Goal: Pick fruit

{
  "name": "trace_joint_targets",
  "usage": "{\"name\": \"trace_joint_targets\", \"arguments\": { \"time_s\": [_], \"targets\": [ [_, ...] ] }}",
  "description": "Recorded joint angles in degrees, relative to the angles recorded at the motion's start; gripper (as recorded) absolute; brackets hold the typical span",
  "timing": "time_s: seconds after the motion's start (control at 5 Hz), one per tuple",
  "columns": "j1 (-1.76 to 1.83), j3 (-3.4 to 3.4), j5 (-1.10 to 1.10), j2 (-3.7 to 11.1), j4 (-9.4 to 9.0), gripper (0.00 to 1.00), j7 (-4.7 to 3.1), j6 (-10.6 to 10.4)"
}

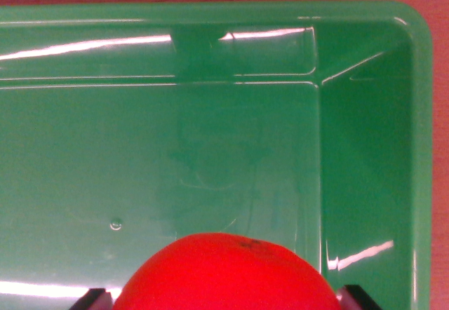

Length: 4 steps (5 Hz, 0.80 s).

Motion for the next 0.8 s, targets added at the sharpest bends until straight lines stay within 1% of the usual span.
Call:
{"name": "trace_joint_targets", "arguments": {
  "time_s": [0.2, 0.4, 0.6, 0.8],
  "targets": [
    [0.00, 0.00, 0.00, 0.00, 0.00, 1.00, 0.00, 0.0],
    [0.05, -0.02, -0.10, -0.79, 0.80, 1.00, 0.03, 1.6],
    [0.05, -0.02, -0.10, -0.79, 0.80, 1.00, 0.03, 1.6],
    [0.08, -0.04, -0.19, -1.40, 1.41, 1.00, 0.06, 2.8]
  ]
}}
